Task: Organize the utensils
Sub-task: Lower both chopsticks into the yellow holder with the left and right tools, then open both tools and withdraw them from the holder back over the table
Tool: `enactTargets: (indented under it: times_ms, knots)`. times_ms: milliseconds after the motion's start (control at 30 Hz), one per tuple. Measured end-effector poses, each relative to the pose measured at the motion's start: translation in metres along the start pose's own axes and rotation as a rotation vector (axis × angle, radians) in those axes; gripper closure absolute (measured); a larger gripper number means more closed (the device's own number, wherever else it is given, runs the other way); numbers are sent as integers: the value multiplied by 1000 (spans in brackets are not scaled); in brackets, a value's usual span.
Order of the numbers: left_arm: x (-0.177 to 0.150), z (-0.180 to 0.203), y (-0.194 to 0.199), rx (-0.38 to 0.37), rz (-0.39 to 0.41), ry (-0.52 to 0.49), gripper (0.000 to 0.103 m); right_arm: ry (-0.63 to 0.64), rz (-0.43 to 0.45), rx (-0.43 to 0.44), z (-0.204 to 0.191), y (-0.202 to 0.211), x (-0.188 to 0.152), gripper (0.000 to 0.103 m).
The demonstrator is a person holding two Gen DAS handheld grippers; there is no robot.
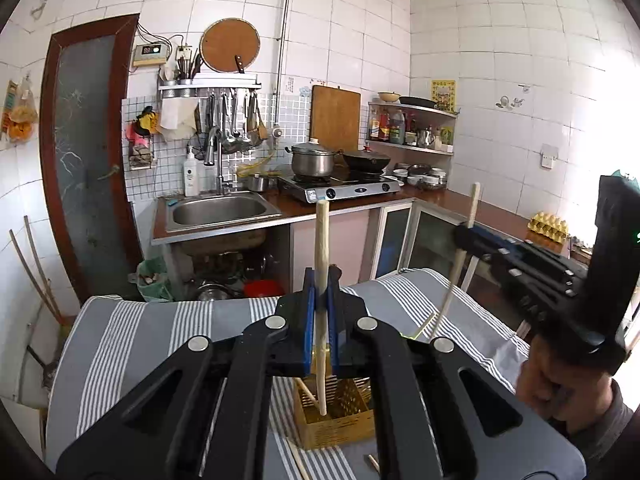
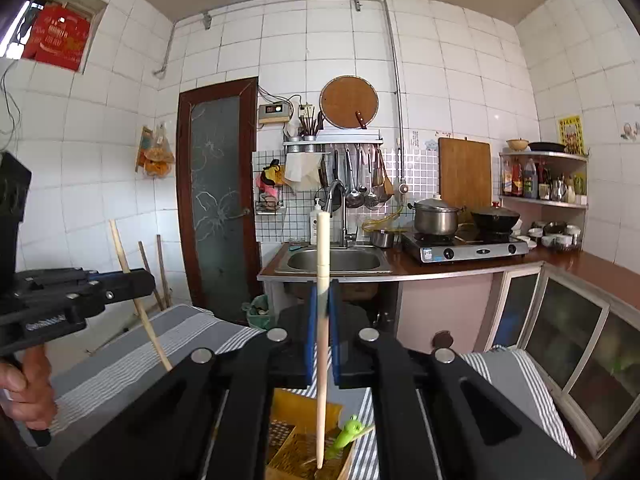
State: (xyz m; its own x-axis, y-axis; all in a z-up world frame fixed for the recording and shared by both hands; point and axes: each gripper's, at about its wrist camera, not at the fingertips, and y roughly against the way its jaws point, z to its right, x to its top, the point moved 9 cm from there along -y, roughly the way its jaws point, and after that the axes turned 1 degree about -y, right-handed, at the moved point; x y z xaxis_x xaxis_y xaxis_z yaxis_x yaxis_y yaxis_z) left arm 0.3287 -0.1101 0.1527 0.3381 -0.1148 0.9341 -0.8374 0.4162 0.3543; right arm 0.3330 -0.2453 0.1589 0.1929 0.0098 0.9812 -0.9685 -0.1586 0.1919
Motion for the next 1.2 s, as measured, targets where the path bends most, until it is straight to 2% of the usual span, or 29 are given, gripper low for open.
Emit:
enactTargets:
  times_ms: [233, 433, 567, 600, 667, 700, 767, 933, 1033, 1067, 1133, 1200]
  knots:
    - [-14, 0, -37, 2, -31, -6, 99, -22, -41, 15, 3, -29, -17, 97]
    - [-17, -2, -57, 8, -30, -1, 99, -6, -48, 21, 1, -32, -19, 97]
    - [-28, -4, -74, 17, -60, -3, 99, -10, -58, 21, 2, -34, -22, 97]
    - [-34, -6, -81, 36, -72, -9, 97, -11, -69, 22, 2, -35, -25, 97]
    - [-49, -11, -94, 57, -109, -9, 75, -17, -101, 20, 4, -40, -32, 96]
    - [-55, -14, -98, 59, -123, 8, 60, -20, -107, 16, 6, -40, -34, 96]
    - [-65, -21, -102, 59, -150, 39, 58, -28, -101, 5, 11, -36, -36, 96]
    - [-72, -36, -81, 93, -129, 70, 58, -56, -89, -25, 33, -17, -42, 95]
    - [-82, -46, -57, 146, -109, 55, 57, -66, -103, -39, 46, -4, -54, 94]
    - [-90, -49, -49, 171, -106, 49, 57, -64, -116, -53, 52, 4, -64, 91]
    - [-113, -54, -33, 214, -115, 24, 57, -72, -143, -81, 64, 19, -86, 76]
    - [-136, -59, -18, 244, -136, 17, 57, -83, -189, -110, 75, 33, -115, 75]
